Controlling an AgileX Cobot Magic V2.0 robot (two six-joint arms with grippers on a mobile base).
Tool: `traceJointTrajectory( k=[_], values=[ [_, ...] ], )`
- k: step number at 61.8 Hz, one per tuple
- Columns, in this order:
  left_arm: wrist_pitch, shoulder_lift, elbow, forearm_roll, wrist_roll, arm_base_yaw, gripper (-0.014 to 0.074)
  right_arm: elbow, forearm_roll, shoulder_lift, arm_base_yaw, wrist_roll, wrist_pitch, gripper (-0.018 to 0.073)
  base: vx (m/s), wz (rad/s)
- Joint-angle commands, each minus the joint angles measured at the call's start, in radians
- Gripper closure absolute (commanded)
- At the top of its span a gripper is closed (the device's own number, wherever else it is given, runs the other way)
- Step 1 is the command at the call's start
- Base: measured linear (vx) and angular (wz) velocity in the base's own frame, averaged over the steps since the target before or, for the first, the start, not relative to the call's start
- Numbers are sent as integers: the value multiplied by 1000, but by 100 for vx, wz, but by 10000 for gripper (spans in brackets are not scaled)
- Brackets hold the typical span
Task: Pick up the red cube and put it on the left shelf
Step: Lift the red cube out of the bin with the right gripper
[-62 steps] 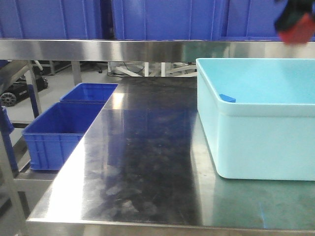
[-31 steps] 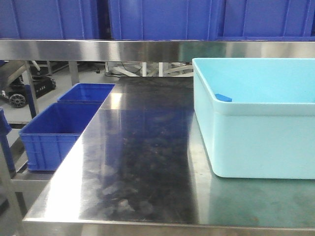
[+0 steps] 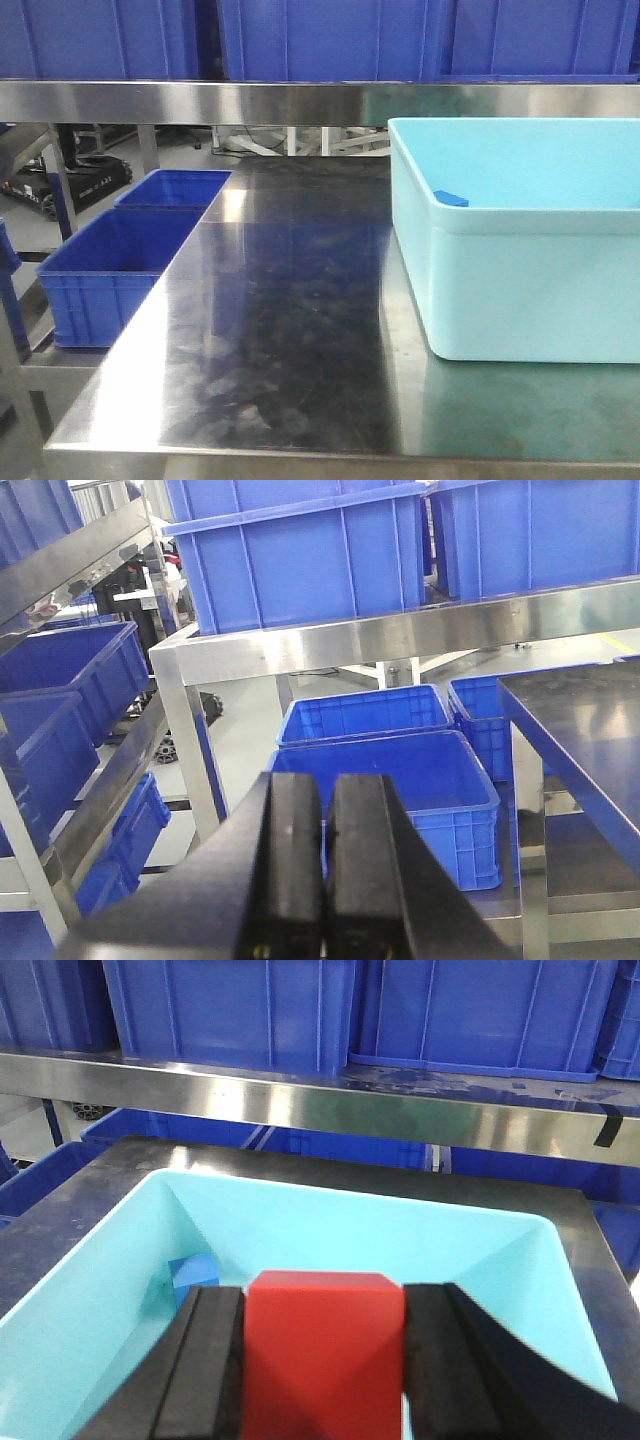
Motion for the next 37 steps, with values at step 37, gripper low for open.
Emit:
traceJointTrajectory(
  k=[37],
  values=[
    [-90, 4, 22, -5, 1, -5, 491, -30, -14, 4, 1, -2, -85, 502, 0, 0]
  ],
)
